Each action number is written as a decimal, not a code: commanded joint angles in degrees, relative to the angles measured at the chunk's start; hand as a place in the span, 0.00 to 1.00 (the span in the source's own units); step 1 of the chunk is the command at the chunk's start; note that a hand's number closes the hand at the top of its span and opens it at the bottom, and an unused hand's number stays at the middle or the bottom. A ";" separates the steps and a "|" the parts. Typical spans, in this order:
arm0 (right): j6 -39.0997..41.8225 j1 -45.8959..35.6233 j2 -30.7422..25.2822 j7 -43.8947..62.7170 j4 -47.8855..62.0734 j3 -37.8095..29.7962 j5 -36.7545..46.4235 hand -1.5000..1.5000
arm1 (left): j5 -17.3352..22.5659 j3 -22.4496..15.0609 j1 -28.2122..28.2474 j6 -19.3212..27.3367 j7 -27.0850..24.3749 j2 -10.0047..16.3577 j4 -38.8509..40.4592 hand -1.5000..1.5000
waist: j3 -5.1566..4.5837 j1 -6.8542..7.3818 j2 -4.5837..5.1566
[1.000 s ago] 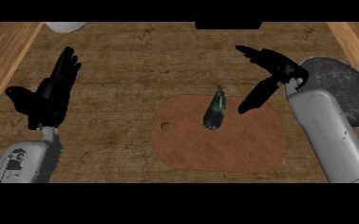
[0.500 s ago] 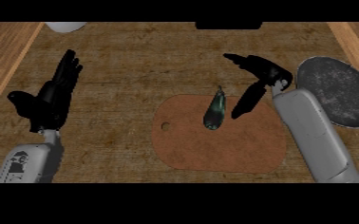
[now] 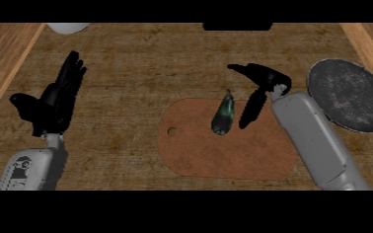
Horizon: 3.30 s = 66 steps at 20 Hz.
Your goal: Pick the eggplant from the cutting board and place it in the pan
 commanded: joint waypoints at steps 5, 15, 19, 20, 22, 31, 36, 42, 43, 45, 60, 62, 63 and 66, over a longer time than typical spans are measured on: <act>1.18 -2.26 2.36 -2.91 7.61 0.29 5.51 0.00 | -0.57 0.59 2.05 -0.66 0.78 -0.79 -2.23 0.50 | 0.01 0.22 0.01; -0.54 -5.04 6.02 -5.32 15.31 -0.31 10.67 0.00 | -0.07 1.95 2.38 -2.36 1.83 -0.66 -5.07 0.50 | 0.02 0.44 0.03; -0.89 -1.44 5.83 -7.68 16.02 0.11 12.60 0.00 | -2.70 1.26 -0.70 0.01 0.22 -2.80 0.34 0.50 | 0.01 0.04 0.06; -1.50 0.90 7.65 -7.50 14.33 1.66 13.10 0.00 | -2.03 2.93 -2.56 -1.10 -1.15 -1.40 3.25 0.50 | 0.00 -0.13 0.05; -0.04 -0.75 6.51 -8.42 16.24 0.10 13.51 0.00 | -3.22 0.82 0.13 -0.95 -1.41 -3.14 1.50 0.50 | 0.01 -0.02 0.03; -0.04 -1.96 7.26 -17.85 17.11 1.12 16.20 1.00 | -4.46 0.48 -0.54 0.29 0.88 -4.05 -0.58 0.50 | 0.02 0.10 0.02; -0.21 0.25 7.44 -17.10 13.91 0.06 17.43 1.00 | -1.71 3.60 -1.19 -3.01 1.74 -1.46 -0.56 0.50 | 0.01 -0.14 -0.04; -14.62 2.04 11.10 -3.55 10.76 -0.46 22.74 1.00 | -3.49 1.84 1.69 -1.55 1.14 -2.85 -2.79 0.50 | -0.04 -0.88 -0.53; -20.50 0.49 12.41 0.98 13.58 0.41 23.53 1.00 | -3.72 1.20 0.15 -1.18 0.84 -3.87 -1.31 0.50 | -0.03 0.07 -0.11; -25.65 0.34 12.47 8.48 11.87 0.03 27.48 1.00 | -2.29 3.58 -1.02 -2.87 1.87 -1.08 0.18 0.50 | -0.11 -0.86 -0.39; -41.79 3.80 8.76 28.36 -17.59 6.53 49.83 1.00 | -3.29 3.03 -0.43 -1.79 0.55 -2.50 0.42 0.50 | -0.02 -1.05 -0.31; -40.83 5.59 5.66 26.09 -22.09 3.45 47.59 1.00 | -1.42 4.35 -0.89 -3.32 3.99 -0.59 -2.56 0.50 | 0.01 -0.83 -0.31; -44.71 6.98 5.39 23.93 -22.81 1.35 45.39 1.00 | -1.51 3.83 2.08 -4.22 -1.21 -1.77 -0.21 0.50 | 0.00 -0.93 -0.22; -48.56 6.86 5.05 21.93 -24.64 -4.99 39.74 1.00 | -3.93 2.39 1.14 -1.66 -0.50 -3.19 -0.21 0.50 | 0.05 -1.14 -0.13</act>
